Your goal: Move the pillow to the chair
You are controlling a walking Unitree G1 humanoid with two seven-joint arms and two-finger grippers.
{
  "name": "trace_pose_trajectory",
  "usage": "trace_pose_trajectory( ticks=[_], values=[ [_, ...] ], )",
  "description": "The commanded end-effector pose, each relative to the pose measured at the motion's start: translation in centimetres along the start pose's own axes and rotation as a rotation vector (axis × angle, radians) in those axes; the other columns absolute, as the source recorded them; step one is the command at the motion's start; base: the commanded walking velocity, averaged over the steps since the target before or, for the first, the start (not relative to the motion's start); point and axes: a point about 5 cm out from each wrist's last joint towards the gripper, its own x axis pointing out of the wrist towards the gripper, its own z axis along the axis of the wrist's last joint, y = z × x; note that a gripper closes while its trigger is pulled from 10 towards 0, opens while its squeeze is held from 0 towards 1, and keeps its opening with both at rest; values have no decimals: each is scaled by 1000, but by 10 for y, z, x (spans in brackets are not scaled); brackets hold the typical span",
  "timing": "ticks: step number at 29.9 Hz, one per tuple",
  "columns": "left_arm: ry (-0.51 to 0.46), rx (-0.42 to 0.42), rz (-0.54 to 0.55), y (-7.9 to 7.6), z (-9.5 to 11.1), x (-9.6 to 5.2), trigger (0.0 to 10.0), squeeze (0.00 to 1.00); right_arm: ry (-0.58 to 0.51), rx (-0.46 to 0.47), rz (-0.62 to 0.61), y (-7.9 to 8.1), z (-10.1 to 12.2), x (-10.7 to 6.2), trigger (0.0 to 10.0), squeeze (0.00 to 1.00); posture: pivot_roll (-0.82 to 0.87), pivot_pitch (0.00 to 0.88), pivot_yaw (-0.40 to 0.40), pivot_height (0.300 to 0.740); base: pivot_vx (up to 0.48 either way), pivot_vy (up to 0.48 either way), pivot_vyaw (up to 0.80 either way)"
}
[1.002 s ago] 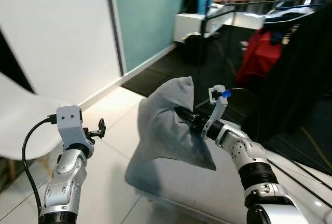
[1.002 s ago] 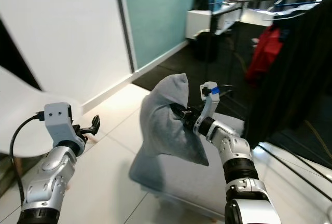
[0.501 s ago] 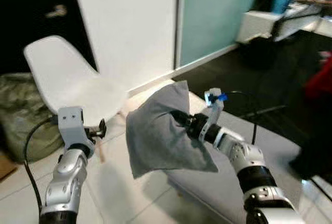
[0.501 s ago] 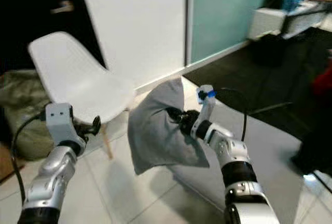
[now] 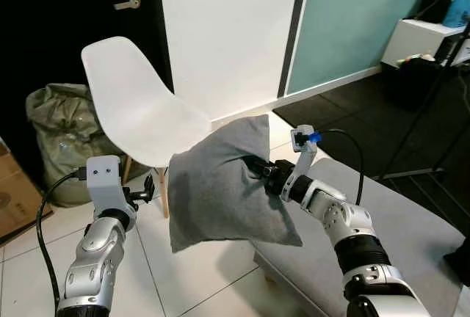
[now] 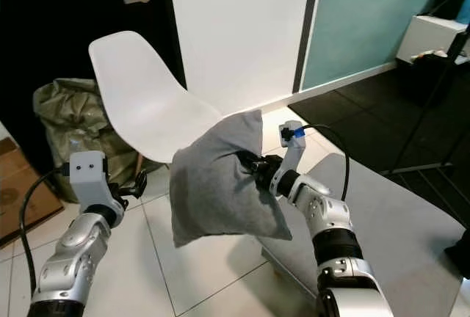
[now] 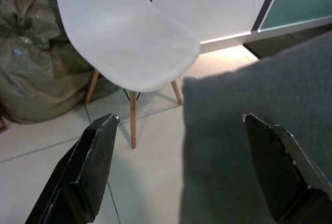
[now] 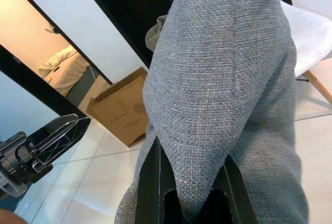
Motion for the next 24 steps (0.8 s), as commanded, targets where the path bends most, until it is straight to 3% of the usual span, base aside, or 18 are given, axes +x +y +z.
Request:
trace_pose_trajectory(
  ticks=[1, 13, 16, 24],
  values=[
    [0, 16, 4, 4, 0, -2, 10000, 0, -58, -19, 41, 6, 13, 2, 10000, 0, -136, 36, -41, 740, 480, 0, 0],
    [-10, 9, -9, -2, 2, 0, 10000, 0, -71, -57, 42, 7, 18, 2, 10000, 0, -141, 35, -41, 740, 480, 0, 718],
    [-11, 8, -16, -5, 3, 1, 10000, 0, -62, -57, -4, 3, 18, 2, 10000, 0, -141, 35, -41, 740, 480, 0, 604],
    [-11, 13, -28, -4, 3, 1, 10000, 0, -73, -34, -104, -7, 19, 1, 10000, 0, -137, 39, -34, 740, 480, 0, 0]
  ],
)
